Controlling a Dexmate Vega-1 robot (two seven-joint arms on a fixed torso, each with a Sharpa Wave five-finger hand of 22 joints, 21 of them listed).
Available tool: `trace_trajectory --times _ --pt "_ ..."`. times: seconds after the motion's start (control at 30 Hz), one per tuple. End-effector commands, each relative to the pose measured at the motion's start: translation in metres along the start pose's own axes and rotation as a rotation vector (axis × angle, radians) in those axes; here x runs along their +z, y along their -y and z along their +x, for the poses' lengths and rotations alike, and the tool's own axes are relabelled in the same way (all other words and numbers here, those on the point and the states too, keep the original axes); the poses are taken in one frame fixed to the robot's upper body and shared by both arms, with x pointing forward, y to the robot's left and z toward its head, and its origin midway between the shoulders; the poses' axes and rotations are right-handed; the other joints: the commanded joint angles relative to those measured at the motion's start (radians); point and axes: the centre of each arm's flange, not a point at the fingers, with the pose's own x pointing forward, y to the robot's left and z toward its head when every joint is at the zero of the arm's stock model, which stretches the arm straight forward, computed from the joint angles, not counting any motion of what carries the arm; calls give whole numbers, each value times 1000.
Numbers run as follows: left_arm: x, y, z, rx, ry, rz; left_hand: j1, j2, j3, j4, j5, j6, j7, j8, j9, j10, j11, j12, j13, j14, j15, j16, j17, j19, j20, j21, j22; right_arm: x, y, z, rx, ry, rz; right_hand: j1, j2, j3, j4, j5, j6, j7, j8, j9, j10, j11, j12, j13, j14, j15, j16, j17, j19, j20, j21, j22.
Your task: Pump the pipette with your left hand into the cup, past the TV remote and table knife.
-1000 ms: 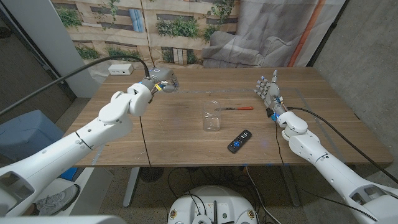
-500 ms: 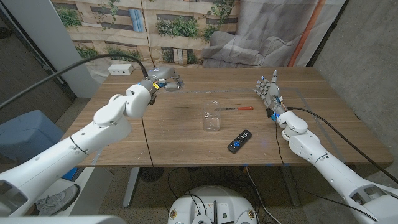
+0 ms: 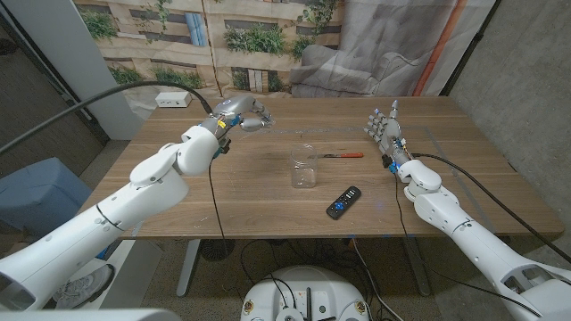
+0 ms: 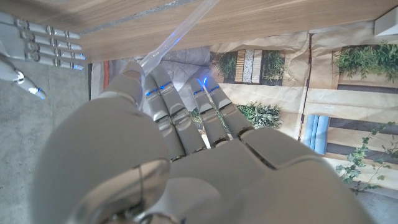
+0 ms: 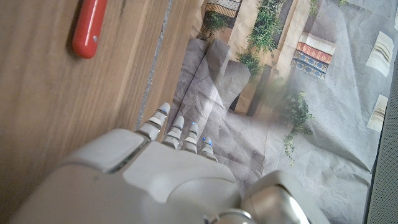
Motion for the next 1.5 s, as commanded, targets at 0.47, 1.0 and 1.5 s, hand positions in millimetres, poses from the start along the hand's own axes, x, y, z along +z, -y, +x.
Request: trace_trajectory --times 0.47,1.0,1.5 --pt "9 6 -17 83 4 -320 -18 2 7 5 1 1 8 -4 0 -5 0 1 2 24 -128 1 0 12 0 4 3 0 0 0 0 0 0 0 58 -7 0 6 3 -9 7 2 -2 -4 2 3 -6 -83 6 4 5 2 3 5" --pt "10 15 -17 75 22 -512 -27 -5 8 2 0 6 3 -3 -1 1 0 3 2 22 -128 -3 -1 -2 2 -2 4 0 0 0 0 0 0 0 58 -7 0 5 2 -9 6 2 -1 -1 3 3 -5 -85 6 4 5 2 4 5" --pt "13 15 -15 61 43 -639 -32 -11 10 -1 0 2 -1 -6 -2 -4 -3 0 2 14 -124 -5 -1 -2 -1 -2 4 0 0 0 0 0 0 0 58 -7 0 5 2 -9 7 2 -4 -4 1 3 -6 -84 6 4 6 1 4 5"
